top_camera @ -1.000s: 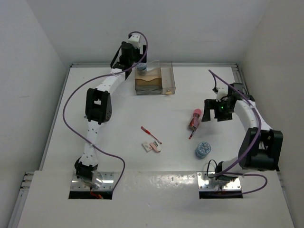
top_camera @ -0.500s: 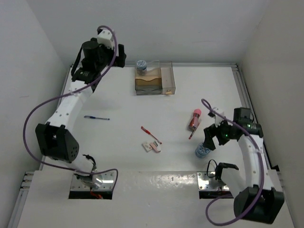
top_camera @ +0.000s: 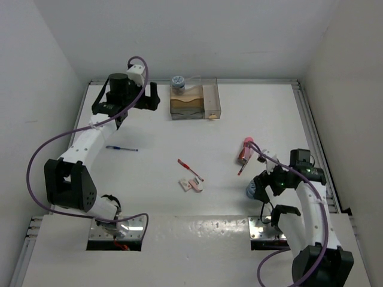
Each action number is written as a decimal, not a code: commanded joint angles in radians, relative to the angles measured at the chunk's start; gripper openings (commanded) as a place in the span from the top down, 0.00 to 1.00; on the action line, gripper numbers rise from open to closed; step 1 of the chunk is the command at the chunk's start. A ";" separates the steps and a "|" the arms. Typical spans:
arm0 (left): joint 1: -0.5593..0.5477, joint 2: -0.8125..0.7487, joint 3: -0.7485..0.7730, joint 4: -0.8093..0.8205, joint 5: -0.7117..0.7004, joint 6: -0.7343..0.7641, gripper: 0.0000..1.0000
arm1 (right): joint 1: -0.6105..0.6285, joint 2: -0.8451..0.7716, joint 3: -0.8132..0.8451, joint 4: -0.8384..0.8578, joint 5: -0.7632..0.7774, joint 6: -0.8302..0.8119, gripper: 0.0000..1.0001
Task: Sort the stationery into containers
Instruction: Pick up the stationery from the center of the board.
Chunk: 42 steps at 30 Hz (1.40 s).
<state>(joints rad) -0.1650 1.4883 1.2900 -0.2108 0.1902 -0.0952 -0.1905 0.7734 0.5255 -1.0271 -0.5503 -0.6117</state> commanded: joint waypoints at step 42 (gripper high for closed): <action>0.042 0.055 0.075 0.033 0.029 0.032 0.00 | 0.114 0.403 0.396 0.499 0.188 0.315 0.97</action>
<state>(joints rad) -0.1356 1.5257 1.3102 -0.1955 0.2008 -0.0780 -0.0708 1.0630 0.8654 -0.6773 -0.3706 -0.3614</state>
